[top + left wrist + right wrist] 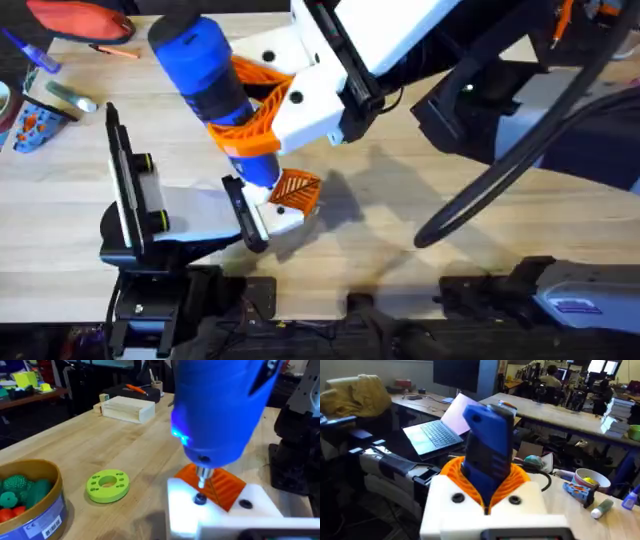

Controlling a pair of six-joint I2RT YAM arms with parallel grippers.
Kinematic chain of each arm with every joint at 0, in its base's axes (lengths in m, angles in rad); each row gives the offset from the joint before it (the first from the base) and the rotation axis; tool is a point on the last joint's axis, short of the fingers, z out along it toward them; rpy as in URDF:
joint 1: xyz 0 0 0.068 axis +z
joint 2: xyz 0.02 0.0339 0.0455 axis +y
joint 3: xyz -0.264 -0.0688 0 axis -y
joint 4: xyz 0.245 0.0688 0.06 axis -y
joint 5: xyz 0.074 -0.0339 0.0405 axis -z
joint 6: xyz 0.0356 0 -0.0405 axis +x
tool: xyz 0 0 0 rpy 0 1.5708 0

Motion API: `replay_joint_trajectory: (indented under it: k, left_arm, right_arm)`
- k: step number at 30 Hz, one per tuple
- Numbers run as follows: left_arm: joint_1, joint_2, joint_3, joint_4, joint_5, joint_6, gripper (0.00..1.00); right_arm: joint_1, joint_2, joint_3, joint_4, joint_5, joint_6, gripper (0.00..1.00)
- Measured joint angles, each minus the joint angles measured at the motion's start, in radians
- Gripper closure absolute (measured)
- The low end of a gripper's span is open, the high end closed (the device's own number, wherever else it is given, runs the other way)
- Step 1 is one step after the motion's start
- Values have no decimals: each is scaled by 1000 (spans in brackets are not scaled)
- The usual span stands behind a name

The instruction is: Pick up the gripper from the table and insert it into the empty holder that is missing its gripper. Then pick up a screw, insert it into the mounting hole, and use the screwdriver to tighten it. Finally, clean up the table by picking up the vegetable and placing it into the bucket.

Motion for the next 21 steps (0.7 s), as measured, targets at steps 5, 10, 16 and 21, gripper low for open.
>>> replay_joint_trajectory:
  k: [5, 10, 16, 21]
  left_arm:
    - [0, 0, 0, 0, 0, 0, 985]
    - [0, 0, 0, 0, 0, 0, 985]
    - [0, 0, 0, 0, 0, 0, 985]
    - [0, 0, 0, 0, 0, 0, 985]
  right_arm:
    - [12, 0, 0, 0, 0, 0, 982]
    - [14, 0, 0, 0, 0, -4, 982]
    - [14, 0, 0, 0, 0, -23, 982]
    - [14, 0, 0, -16, -1, -26, 982]
